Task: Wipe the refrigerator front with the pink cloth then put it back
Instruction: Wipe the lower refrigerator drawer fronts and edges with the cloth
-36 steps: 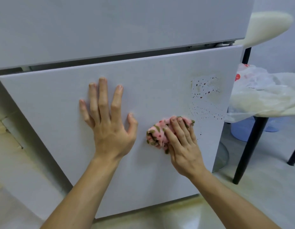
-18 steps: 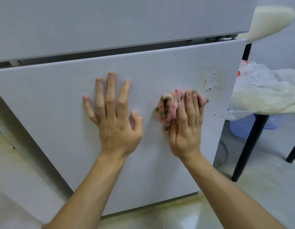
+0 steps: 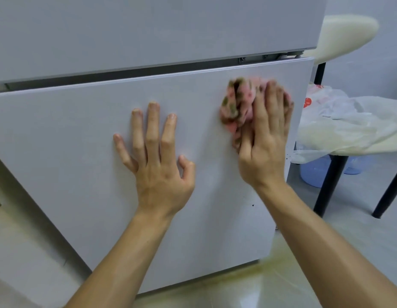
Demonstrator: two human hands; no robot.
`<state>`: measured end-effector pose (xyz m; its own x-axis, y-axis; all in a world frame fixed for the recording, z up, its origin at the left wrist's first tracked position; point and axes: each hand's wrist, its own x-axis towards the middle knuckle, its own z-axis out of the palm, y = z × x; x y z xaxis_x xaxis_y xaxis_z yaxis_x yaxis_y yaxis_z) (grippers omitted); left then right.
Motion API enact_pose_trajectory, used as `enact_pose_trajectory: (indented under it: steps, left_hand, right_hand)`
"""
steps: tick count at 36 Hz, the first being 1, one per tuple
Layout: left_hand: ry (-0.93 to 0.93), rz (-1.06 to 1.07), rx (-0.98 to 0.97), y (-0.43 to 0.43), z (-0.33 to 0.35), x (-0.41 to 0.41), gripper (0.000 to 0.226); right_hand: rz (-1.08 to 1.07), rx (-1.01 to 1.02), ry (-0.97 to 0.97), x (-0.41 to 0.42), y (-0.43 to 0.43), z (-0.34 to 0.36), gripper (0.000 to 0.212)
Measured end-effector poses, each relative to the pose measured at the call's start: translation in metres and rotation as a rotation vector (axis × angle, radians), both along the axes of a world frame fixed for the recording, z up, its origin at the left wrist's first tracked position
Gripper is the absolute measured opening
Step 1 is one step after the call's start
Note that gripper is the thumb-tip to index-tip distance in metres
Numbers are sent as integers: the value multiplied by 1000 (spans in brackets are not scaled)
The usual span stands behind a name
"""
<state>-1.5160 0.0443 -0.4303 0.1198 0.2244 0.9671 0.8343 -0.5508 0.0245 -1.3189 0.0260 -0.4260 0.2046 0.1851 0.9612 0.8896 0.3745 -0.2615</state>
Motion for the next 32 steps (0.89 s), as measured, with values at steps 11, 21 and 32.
enact_pose_trajectory:
  steps: [11, 21, 32]
  left_hand:
    - [-60, -12, -18, -1, -2, 15, 82]
    - [28, -45, 1, -6, -4, 34, 82]
    - [42, -33, 6, -4, -4, 34, 83]
  right_hand:
    - [-64, -80, 6, 4, -1, -90, 56]
    - [-80, -188, -84, 22, -12, -96, 70]
    - [-59, 65, 74, 33, 3, 30, 61]
